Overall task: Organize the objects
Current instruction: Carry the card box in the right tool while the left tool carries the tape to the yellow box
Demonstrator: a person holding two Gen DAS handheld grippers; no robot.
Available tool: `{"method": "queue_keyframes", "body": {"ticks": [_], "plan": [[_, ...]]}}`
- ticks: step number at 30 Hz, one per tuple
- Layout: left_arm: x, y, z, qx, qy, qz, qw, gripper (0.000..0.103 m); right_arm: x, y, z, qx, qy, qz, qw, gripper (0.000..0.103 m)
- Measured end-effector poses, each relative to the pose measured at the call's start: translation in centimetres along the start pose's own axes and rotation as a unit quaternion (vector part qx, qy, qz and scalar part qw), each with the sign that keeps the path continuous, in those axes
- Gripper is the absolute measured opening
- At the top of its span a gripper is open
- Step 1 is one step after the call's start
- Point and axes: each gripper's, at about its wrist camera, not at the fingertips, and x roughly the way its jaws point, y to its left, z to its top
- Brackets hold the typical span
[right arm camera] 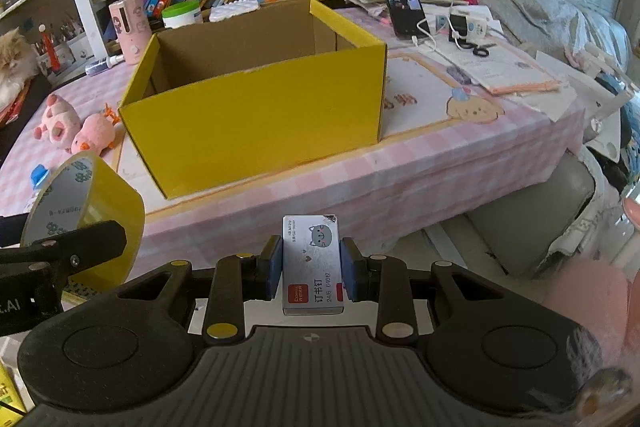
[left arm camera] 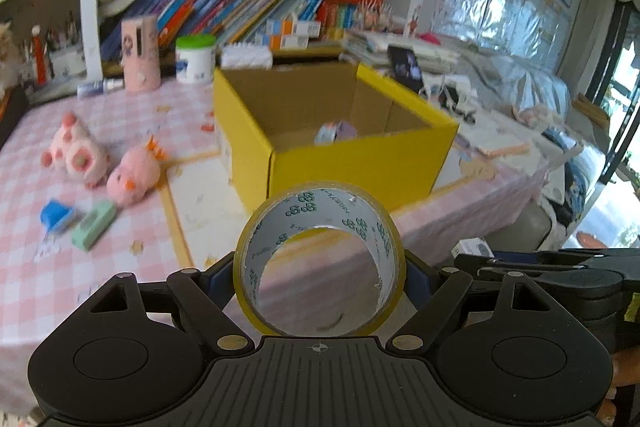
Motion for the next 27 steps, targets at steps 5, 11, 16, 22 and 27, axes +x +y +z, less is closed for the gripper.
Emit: {"method": "queue_keyframes", "body": {"ticks": [5, 11, 16, 22, 27], "plan": [[0.4, -1.2, 2.8, 0.015, -0.04, -0.009, 0.999, 0.083, -0.1, -1.0, 2.5, -0.006, -0.028, -0.001, 1.0, 0.028], [1.9, -2.6, 6.3, 0.026, -0.075, -0.004, 0.9968, 0.083, -0.3, -2.5, 6.9, -0.017, -0.076, 0.005, 0.997, 0.028], [4.1, -3.2, 8.5, 0.03, -0.081, 0.016, 0.9961, 0.083, 0.6, -3.6, 10.4, -0.029, -0.104, 0.019, 0.994, 0.028], [7.4, -3.0, 10.3, 0.019, -0.066, 0.06, 0.9958, 0.083, 2.9, -4.3, 14.0, -0.055, -0.122, 0.045, 0.99, 0.028], [10.6, -2.3, 10.4, -0.003, -0.029, 0.088, 0.9957, 0.083, 5.6, -3.7, 16.1, -0.091, -0.116, 0.069, 0.987, 0.028]]}}
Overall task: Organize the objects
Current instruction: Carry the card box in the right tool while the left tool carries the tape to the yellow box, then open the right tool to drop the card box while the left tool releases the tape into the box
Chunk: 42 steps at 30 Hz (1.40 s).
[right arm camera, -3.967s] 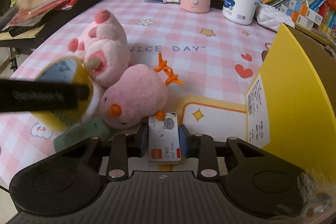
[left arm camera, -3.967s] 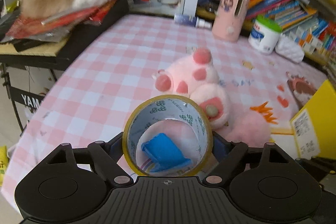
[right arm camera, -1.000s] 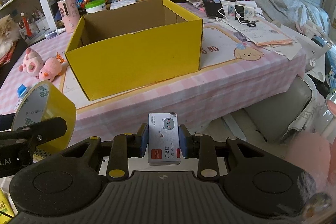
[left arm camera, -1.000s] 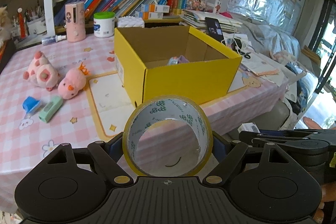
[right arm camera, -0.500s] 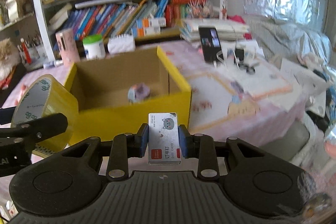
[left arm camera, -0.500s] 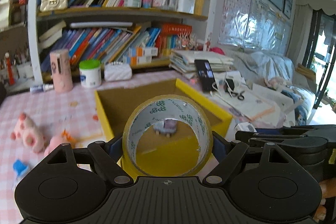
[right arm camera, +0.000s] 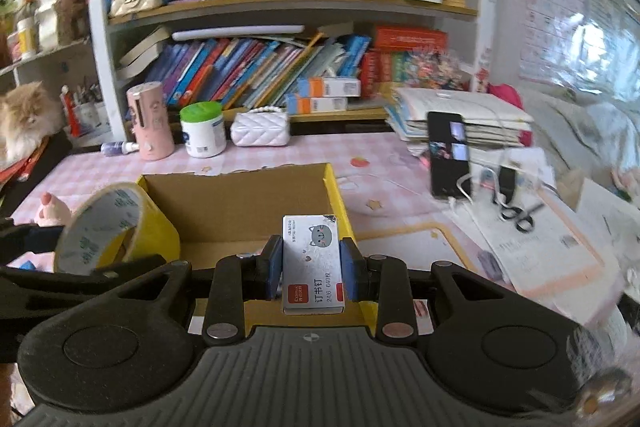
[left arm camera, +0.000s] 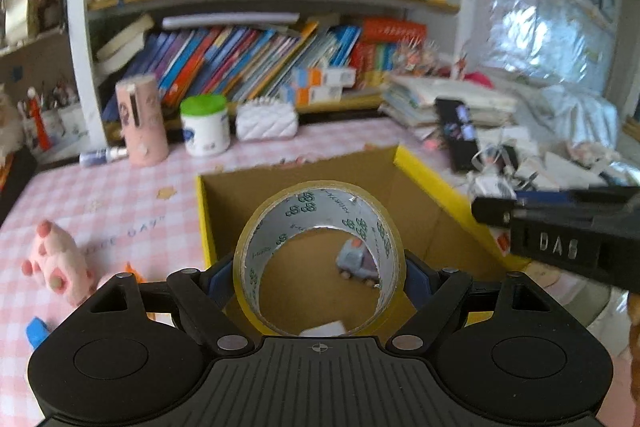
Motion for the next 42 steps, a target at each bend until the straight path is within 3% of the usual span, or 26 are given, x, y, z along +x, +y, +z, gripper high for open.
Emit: {"method": "queue_keyframes", "body": {"ticks": [7, 14, 22, 26, 28, 32, 38, 42], "plan": [[3.4, -0.3, -0.9, 0.01, 0.051, 0.02, 0.9985, 0.083, 4.5, 0.2, 1.2, -0.027, 0.032, 0.053, 0.998, 0.028], [5.8, -1.1, -0.5, 0.034, 0.101, 0.021, 0.9941, 0.084, 10.0, 1.0, 1.3, -0.046, 0.11, 0.103, 0.988, 0.028], [6.8, -1.9, 0.0, 0.044, 0.116, 0.006, 0.9923, 0.085, 15.9, 2.0, 2.4, -0.061, 0.189, 0.153, 0.968, 0.028], [6.6, -2.3, 0.1, 0.05, 0.106, 0.013, 0.9931, 0.086, 17.5, 2.7, 2.3, -0.073, 0.233, 0.179, 0.953, 0.028], [6.4, -2.3, 0.1, 0.046, 0.1, 0.016, 0.9938, 0.086, 17.4, 3.1, 2.4, -0.091, 0.232, 0.183, 0.951, 0.03], [5.5, -2.2, 0.2, 0.038, 0.081, 0.016, 0.9959, 0.088, 16.5, 3.2, 2.3, -0.099, 0.211, 0.182, 0.955, 0.049], [3.2, -2.0, 0.2, 0.023, 0.051, 0.015, 0.9983, 0.089, 14.2, 2.6, 3.0, -0.087, 0.135, 0.157, 0.974, 0.053], [0.8, -1.6, 0.3, 0.013, 0.016, 0.026, 0.9994, 0.096, 10.8, 1.7, 4.1, -0.057, 0.077, 0.133, 0.987, 0.06]]}}
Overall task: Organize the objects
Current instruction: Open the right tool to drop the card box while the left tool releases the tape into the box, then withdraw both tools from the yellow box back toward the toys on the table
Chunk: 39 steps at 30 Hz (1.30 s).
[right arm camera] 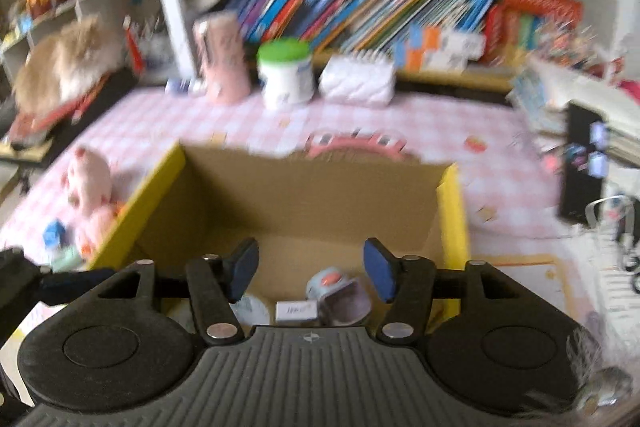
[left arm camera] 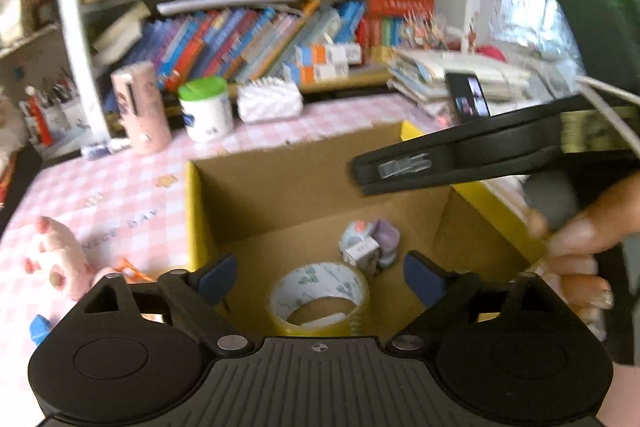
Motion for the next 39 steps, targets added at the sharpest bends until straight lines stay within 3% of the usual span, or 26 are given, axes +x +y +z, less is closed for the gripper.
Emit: {"method": "queue_keyframes", "body": {"ticks": [7, 12, 16, 21, 23, 31, 39], "plan": [[-3.8, 1.5, -1.5, -0.03, -0.045, 0.046, 0.9975, 0.099, -7.6, 0.5, -2.3, 0.079, -0.099, -0.071, 0.989, 0.077], [-6.2, 3.2, -4.0, -0.056, -0.055, 0.05, 0.9957, 0.099, -11.1, 1.6, -5.7, 0.105, -0.121, -0.133, 0.978, 0.081], [-7.0, 4.5, -5.9, -0.068, -0.031, 0.048, 0.996, 0.099, -12.0, 3.0, -9.6, 0.133, -0.095, -0.165, 0.973, 0.081], [-8.6, 5.6, -8.9, -0.064, -0.007, 0.059, 0.9961, 0.099, -11.1, 5.6, -13.3, 0.148, -0.004, -0.177, 0.973, 0.081], [-9.1, 6.2, -10.0, -0.061, 0.005, 0.06, 0.9963, 0.099, -10.8, 6.8, -14.2, 0.152, 0.013, -0.175, 0.973, 0.081], [-11.3, 9.5, -13.8, -0.078, 0.043, 0.068, 0.9937, 0.099, -10.8, 12.8, -16.9, 0.118, 0.043, -0.158, 0.979, 0.081], [-14.1, 12.4, -15.4, -0.088, 0.046, 0.095, 0.9905, 0.099, -10.9, 17.7, -17.7, 0.094, 0.056, -0.126, 0.986, 0.08]]}}
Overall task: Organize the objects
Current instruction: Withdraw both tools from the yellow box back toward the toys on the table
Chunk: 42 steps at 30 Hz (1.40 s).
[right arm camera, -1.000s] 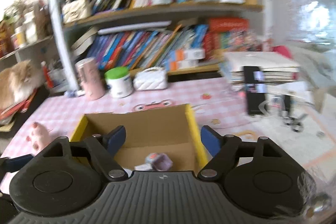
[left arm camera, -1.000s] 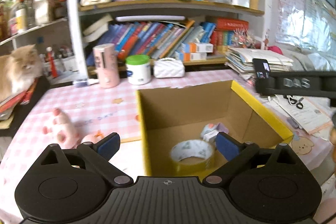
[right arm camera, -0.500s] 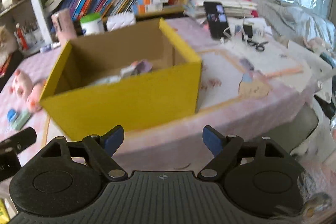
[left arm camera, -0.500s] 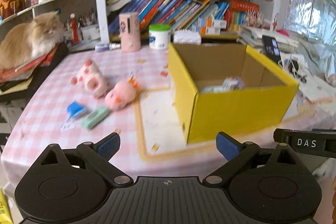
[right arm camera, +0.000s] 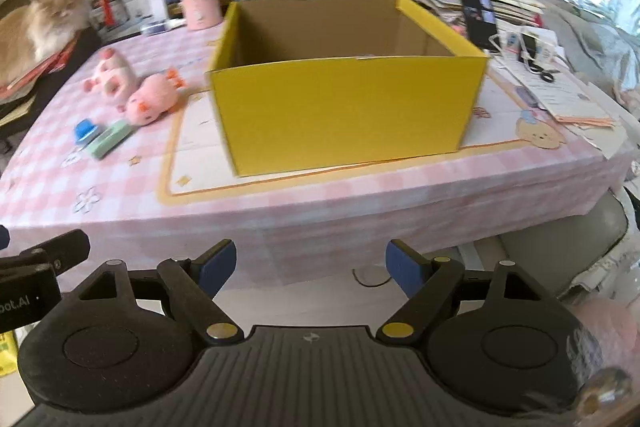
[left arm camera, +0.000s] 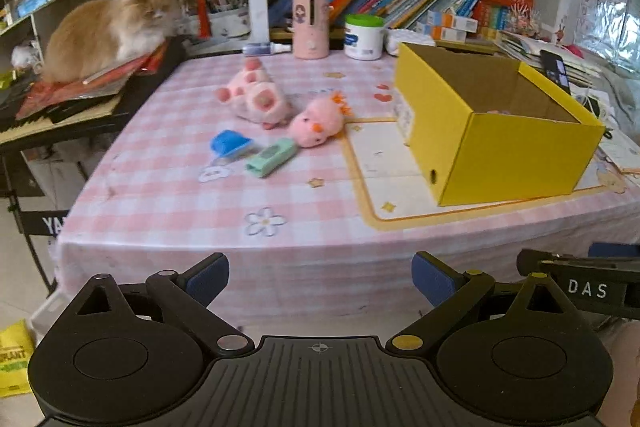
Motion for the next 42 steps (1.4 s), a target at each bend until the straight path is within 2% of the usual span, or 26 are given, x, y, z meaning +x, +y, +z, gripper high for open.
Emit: {"method": "queue_keyframes", "body": {"ticks": [7, 22, 42], "plan": [[-1.4, 2.5, -0.2, -0.008, -0.015, 0.02, 0.9996, 0.099, -1.2, 3.5, -0.1, -0.032, -0.018, 0.029, 0.999, 0.08], [-2.4, 7.0, -1.2, -0.049, -0.011, 0.043, 0.9978, 0.099, -1.8, 8.0, -0.2, -0.069, -0.022, 0.062, 0.995, 0.08], [-1.2, 8.5, -1.0, -0.063, -0.005, 0.028, 0.9976, 0.099, -1.0, 10.6, 0.1, -0.09, -0.018, 0.071, 0.993, 0.079]]}}
